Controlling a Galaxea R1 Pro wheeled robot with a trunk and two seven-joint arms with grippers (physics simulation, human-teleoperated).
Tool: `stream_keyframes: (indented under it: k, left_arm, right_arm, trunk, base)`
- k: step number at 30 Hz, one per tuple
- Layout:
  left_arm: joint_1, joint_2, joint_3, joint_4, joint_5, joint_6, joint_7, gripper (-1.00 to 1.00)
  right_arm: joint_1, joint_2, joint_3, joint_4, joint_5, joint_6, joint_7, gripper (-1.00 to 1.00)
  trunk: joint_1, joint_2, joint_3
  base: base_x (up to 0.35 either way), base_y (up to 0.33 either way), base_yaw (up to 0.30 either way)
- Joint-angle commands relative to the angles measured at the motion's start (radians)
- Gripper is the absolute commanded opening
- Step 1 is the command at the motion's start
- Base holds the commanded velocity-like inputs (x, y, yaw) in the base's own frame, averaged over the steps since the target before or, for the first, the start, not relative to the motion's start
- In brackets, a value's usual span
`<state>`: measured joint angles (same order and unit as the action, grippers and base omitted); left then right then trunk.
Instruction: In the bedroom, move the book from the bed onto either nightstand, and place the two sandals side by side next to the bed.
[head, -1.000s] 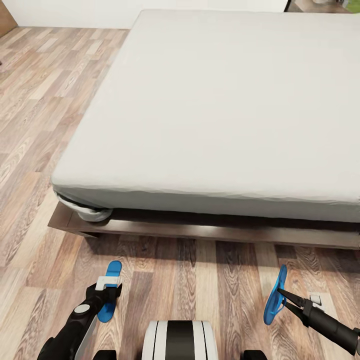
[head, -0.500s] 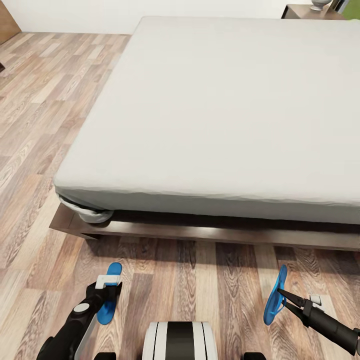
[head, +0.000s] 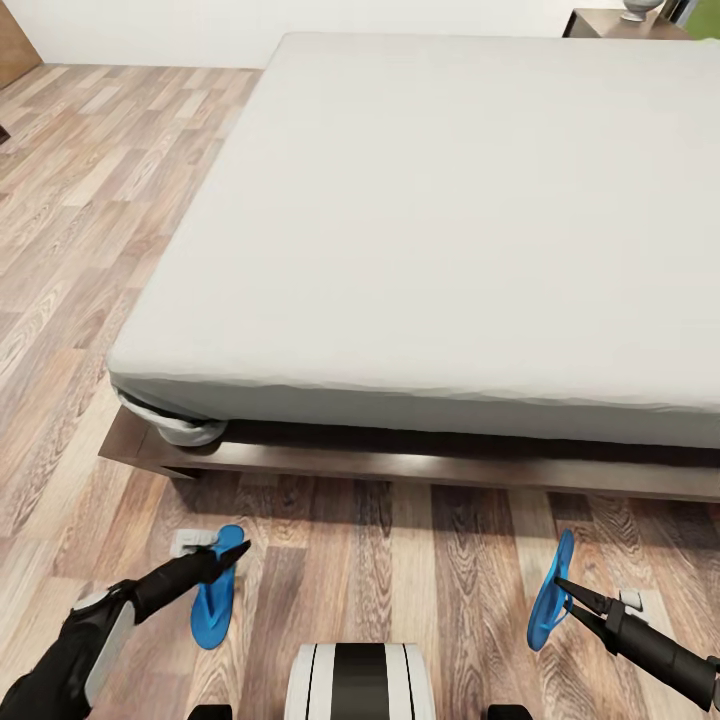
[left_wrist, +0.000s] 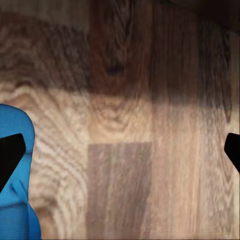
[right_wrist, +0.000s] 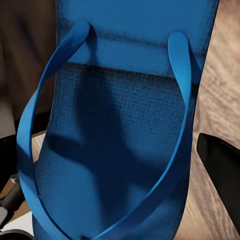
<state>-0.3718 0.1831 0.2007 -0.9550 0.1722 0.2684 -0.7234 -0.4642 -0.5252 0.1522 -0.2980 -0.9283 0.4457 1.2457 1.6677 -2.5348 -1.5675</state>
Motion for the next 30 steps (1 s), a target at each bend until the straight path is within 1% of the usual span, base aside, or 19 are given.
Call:
stream_keyframes:
  k: [1, 3, 4, 5, 6, 9, 13, 15, 19, 20, 21, 22, 24, 25, 26, 27, 28, 29, 30]
  left_arm:
    - [0.0, 0.001, 0.01, 0.0, 0.01, 0.011, -0.014, 1.0]
    - [0.007, 0.004, 0.06, 0.008, 0.015, 0.015, -0.062, 1.0]
    - [0.024, 0.013, 0.091, 0.036, 0.017, 0.014, -0.098, 1.0]
    - [0.038, 0.025, 0.131, 0.094, 0.017, 0.012, -0.139, 1.0]
    - [0.044, 0.032, 0.161, 0.138, 0.016, 0.01, -0.166, 1.0]
    - [0.053, 0.045, 0.235, 0.232, 0.013, -0.002, -0.211, 1.0]
    - [0.055, 0.048, 0.256, 0.256, 0.014, -0.006, -0.225, 1.0]
    - [0.055, 0.049, 0.26, 0.259, 0.017, -0.005, -0.237, 1.0]
    - [0.056, 0.05, 0.262, 0.259, 0.019, -0.005, -0.264, 1.0]
    - [0.056, 0.05, 0.263, 0.259, 0.019, -0.005, -0.267, 1.0]
    - [0.056, 0.05, 0.263, 0.259, 0.019, -0.004, -0.268, 1.0]
    - [0.056, 0.05, 0.264, 0.259, 0.02, -0.004, -0.269, 1.0]
    - [0.056, 0.049, 0.263, 0.257, 0.02, -0.003, -0.27, 1.0]
    - [0.056, 0.049, 0.263, 0.254, 0.021, 0.0, -0.27, 1.0]
    - [0.056, 0.049, 0.263, 0.252, 0.022, 0.001, -0.27, 1.0]
    - [0.053, 0.049, 0.262, 0.249, 0.022, 0.003, -0.27, 1.0]
    - [0.05, 0.049, 0.261, 0.248, 0.022, 0.005, -0.271, 1.0]
    - [0.047, 0.049, 0.261, 0.247, 0.023, 0.007, -0.271, 1.0]
    - [0.042, 0.05, 0.262, 0.247, 0.025, 0.012, -0.271, 1.0]
  right_arm:
    - [-0.001, -0.001, 0.008, 0.0, -0.01, 0.009, 0.001, -1.0]
    - [-0.001, -0.001, 0.009, 0.007, -0.008, 0.006, 0.0, -1.0]
    - [-0.001, -0.001, 0.011, 0.013, -0.006, 0.0, -0.002, -1.0]
    - [-0.001, -0.002, 0.012, 0.017, -0.005, -0.012, -0.003, -1.0]
    - [-0.001, -0.002, 0.012, 0.02, -0.004, -0.024, -0.004, -1.0]
    - [0.0, -0.002, 0.013, 0.037, -0.003, -0.086, -0.007, -1.0]
    - [0.001, -0.002, 0.014, 0.059, 0.0, -0.172, -0.015, -1.0]
    - [0.001, -0.002, 0.016, 0.061, 0.001, -0.196, -0.061, -1.0]
    - [0.001, -0.002, 0.016, 0.052, 0.002, -0.21, -0.323, -1.0]
    - [0.0, -0.002, 0.017, 0.047, 0.004, -0.211, -0.433, -1.0]
    - [0.0, -0.002, 0.017, 0.041, 0.009, -0.212, -0.504, -1.0]
    - [0.0, -0.002, 0.018, 0.026, 0.028, -0.212, -0.597, -1.0]
    - [0.0, -0.002, 0.018, 0.004, 0.075, -0.211, -0.682, -1.0]
    - [0.0, -0.002, 0.018, -0.008, 0.115, -0.211, -0.714, -1.0]
    - [0.0, -0.001, 0.017, -0.012, 0.138, -0.211, -0.727, -1.0]
    - [0.0, -0.001, 0.016, -0.016, 0.172, -0.208, -0.746, -1.0]
    - [-0.001, -0.001, 0.016, -0.02, 0.199, -0.203, -0.775, -1.0]
    - [-0.001, 0.0, 0.015, -0.023, 0.222, -0.2, -0.827, -1.0]
    - [-0.002, 0.001, 0.015, -0.037, 0.241, -0.198, -0.897, -1.0]
  trunk:
    - [0.0, 0.0, -0.001]
    - [0.0, 0.0, -0.001]
    - [0.0, 0.0, -0.001]
    - [0.0, 0.0, -0.001]
    - [0.0, 0.0, -0.001]
    - [0.0, 0.0, -0.001]
    - [0.0, 0.0, -0.001]
    - [0.0, 0.0, -0.001]
    - [0.0, 0.0, -0.001]
    - [0.0, 0.0, -0.001]
    - [0.0, 0.0, -0.001]
    - [0.0, 0.0, -0.001]
    - [0.0, 0.0, -0.001]
    - [0.0, 0.0, -0.001]
    - [0.0, 0.0, -0.001]
    - [0.0, 0.0, -0.001]
    - [0.0, 0.0, -0.001]
    - [0.0, 0.0, -0.001]
    - [0.0, 0.0, -0.001]
  base:
    - [0.0, 0.0, 0.0]
    - [0.0, 0.0, 0.0]
    - [0.0, 0.0, 0.0]
    - [0.0, 0.0, 0.0]
    - [0.0, 0.0, 0.0]
    - [0.0, 0.0, 0.0]
    - [0.0, 0.0, 0.0]
    - [0.0, 0.0, 0.0]
    - [0.0, 0.0, 0.0]
    - [0.0, 0.0, 0.0]
    - [0.0, 0.0, 0.0]
    - [0.0, 0.0, 0.0]
    - [0.0, 0.0, 0.0]
    - [0.0, 0.0, 0.0]
    - [0.0, 0.0, 0.0]
    - [0.0, 0.0, 0.0]
    - [0.0, 0.0, 0.0]
    - [0.0, 0.0, 0.0]
    - [0.0, 0.0, 0.0]
